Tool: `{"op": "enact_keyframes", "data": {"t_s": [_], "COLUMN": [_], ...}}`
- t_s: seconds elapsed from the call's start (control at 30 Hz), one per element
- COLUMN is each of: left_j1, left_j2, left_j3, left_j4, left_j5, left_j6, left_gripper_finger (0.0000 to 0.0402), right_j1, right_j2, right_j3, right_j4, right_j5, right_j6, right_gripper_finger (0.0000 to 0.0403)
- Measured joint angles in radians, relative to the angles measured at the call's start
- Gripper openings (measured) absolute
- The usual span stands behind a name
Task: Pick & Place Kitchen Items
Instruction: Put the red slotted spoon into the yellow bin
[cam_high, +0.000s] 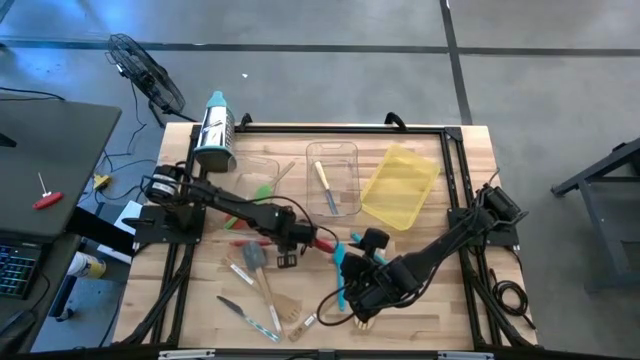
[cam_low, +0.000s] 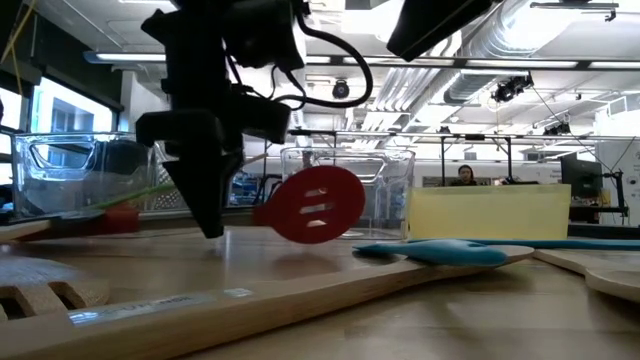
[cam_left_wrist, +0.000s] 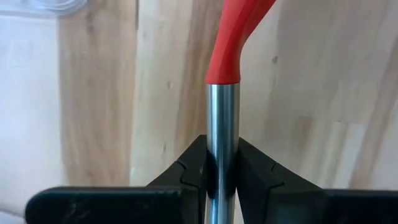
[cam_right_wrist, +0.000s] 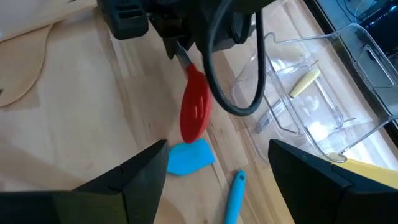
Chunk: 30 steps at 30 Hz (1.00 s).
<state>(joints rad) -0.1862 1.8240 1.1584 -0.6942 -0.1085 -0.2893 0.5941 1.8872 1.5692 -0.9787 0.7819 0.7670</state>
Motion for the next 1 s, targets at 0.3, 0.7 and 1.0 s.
{"op": "enact_keyframes", "data": {"t_s": [0.3,0.7,1.0], "left_j1": [-0.074,-0.164,-0.183], "left_j2": [-0.002,-0.002,-0.002], "left_j3": [0.001,0.001,0.001], "left_j4": [-0.005,0.029,0.087], "left_j5": [-0.102,-0.270,-0.318], "left_j6": [0.031,0.041,0.068], "left_gripper_finger": [0.0049,0.0049,0.0049], "right_j1": [0.000,0.000,0.003], "right_j2": [0.000,0.000,0.000], "right_j3": [0.000,0.000,0.000], "right_j4": [0.000,0.000,0.000], "right_j5": [0.000,0.000,0.000], "right_j6": [0.007,0.007,0.019], "right_gripper_finger": [0.0270,0.0270,0.0270]}}
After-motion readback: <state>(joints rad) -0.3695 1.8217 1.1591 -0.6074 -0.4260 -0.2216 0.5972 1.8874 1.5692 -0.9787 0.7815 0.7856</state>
